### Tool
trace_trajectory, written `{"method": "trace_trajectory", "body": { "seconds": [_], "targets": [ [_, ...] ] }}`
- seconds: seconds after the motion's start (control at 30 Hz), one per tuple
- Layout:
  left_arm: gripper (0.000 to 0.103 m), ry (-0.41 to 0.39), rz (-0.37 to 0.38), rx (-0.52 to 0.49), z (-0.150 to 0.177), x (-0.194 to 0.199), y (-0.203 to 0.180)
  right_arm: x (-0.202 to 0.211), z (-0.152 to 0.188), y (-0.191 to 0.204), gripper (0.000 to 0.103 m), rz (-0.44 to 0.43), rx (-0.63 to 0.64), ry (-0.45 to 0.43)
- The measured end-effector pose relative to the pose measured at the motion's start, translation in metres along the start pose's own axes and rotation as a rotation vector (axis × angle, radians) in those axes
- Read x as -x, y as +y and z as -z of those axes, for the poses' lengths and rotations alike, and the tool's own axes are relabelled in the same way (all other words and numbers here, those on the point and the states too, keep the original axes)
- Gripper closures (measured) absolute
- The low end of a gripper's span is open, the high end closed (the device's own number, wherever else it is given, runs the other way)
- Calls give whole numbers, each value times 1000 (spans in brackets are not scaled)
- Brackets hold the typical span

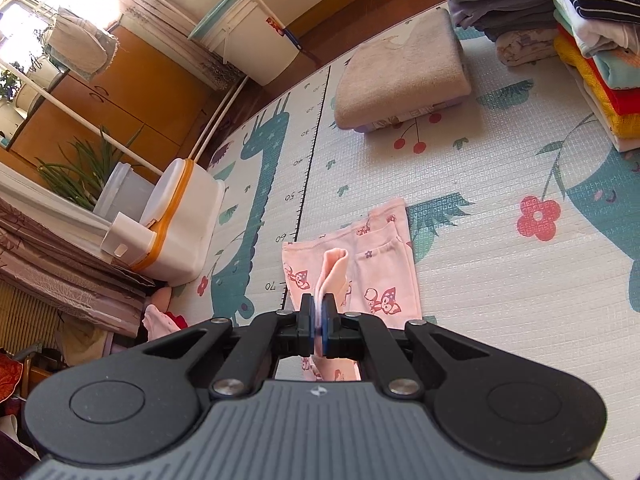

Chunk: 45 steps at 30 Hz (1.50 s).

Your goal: Fold clothes

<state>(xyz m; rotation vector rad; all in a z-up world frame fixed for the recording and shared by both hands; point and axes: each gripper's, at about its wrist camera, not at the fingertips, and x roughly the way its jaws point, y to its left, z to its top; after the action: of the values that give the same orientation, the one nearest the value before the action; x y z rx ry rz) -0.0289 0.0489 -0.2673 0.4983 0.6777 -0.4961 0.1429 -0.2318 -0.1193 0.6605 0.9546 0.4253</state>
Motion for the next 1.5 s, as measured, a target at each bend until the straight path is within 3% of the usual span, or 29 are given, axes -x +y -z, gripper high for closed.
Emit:
{"method": "trace_trajectory", "body": {
  "seconds": [0.2,0.47,0.63,0.7,0.73,0.83,1.03,1.23,1.33,1.4,1.47,1.5],
  "targets": [
    [100,-25,25,-37,-2,2,-7,15,7,-27,97,67,-63,-24],
    [100,-12,58,-34,-3,2,-8,1,28,-76,97,228,-159,11],
    [100,-22,109,1,-1,11,-6,-9,23,-74,97,212,-138,-2],
    [99,-19,140,58,1,18,1,-14,18,-70,97,205,-123,1],
    [97,-17,155,89,2,22,5,-16,16,-68,97,199,-117,3],
    [72,2,104,94,9,29,10,-19,13,-65,97,190,-107,3],
    [72,42,93,162,13,22,22,-22,12,-64,97,187,-109,3],
    [79,66,118,191,12,13,24,-20,11,-65,97,182,-121,-11],
    [92,54,120,198,9,14,23,-21,10,-65,97,177,-123,-14],
    [100,47,92,151,6,16,17,-22,9,-65,97,174,-124,-13],
    [102,36,62,38,2,24,6,-23,10,-64,97,169,-123,-10],
    [102,52,67,28,0,26,5,-23,10,-63,97,166,-122,-9]
  ]
}}
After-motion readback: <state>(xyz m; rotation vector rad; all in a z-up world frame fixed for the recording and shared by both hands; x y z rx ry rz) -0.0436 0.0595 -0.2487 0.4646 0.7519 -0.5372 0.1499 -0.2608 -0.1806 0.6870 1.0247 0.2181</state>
